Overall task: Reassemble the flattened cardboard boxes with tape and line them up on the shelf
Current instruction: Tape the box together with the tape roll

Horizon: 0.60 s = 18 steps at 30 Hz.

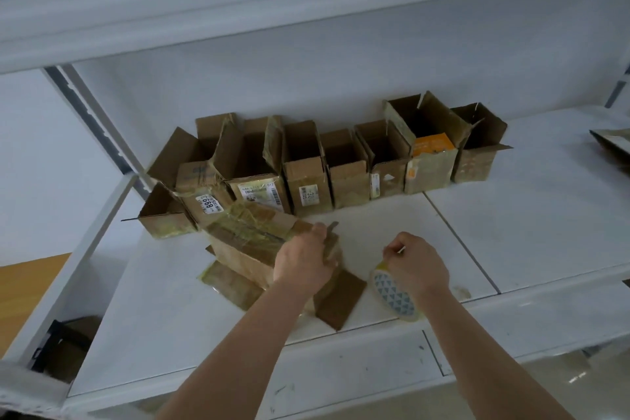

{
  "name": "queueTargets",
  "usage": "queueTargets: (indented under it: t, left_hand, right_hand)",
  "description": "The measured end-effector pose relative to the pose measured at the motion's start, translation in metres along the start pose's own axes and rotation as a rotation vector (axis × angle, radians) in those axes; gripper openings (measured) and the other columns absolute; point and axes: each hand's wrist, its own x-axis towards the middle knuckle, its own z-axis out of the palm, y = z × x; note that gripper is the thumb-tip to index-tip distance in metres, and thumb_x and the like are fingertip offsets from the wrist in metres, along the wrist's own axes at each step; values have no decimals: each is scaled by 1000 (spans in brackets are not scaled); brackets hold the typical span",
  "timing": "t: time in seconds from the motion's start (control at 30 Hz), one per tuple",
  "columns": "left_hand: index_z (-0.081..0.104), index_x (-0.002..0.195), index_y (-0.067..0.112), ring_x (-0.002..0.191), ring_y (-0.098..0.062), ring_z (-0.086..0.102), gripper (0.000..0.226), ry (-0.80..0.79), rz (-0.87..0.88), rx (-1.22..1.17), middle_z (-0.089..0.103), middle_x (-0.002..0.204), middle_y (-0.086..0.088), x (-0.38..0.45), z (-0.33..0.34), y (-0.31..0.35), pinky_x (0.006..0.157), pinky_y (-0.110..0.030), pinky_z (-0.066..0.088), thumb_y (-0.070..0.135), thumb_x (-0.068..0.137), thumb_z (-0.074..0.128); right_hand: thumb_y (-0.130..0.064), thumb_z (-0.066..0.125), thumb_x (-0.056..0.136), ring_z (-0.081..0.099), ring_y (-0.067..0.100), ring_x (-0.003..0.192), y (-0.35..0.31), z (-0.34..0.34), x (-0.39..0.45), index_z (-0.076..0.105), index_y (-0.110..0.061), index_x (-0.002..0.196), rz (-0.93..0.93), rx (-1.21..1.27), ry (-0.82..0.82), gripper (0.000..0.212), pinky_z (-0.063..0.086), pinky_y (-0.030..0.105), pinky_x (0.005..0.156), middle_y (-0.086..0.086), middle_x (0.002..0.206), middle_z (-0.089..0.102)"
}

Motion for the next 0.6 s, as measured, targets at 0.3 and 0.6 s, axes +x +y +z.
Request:
queueTargets:
  t: [0.3, 0.6]
  left_hand:
    - [48, 125, 30, 66, -10, 45, 53, -175, 353, 176, 40, 65, 11, -83, -60, -101, 59, -21, 36, 43, 80, 73]
    - [48, 100, 39, 68, 1, 53, 50, -133, 41, -373, 59, 79, 23, -112, -58, -151, 61, -15, 43, 50, 67, 84]
  right_hand:
    - [-32, 64, 89, 63, 13, 66, -70, 12, -25, 61, -27, 75, -197, 210, -147, 15, 58, 38, 63, -10, 73, 63]
    - [-33, 66, 91, 62, 14, 76, -141, 15, -70, 64, -25, 79, -338, 342, -380, 14, 44, 15, 41, -2, 86, 63]
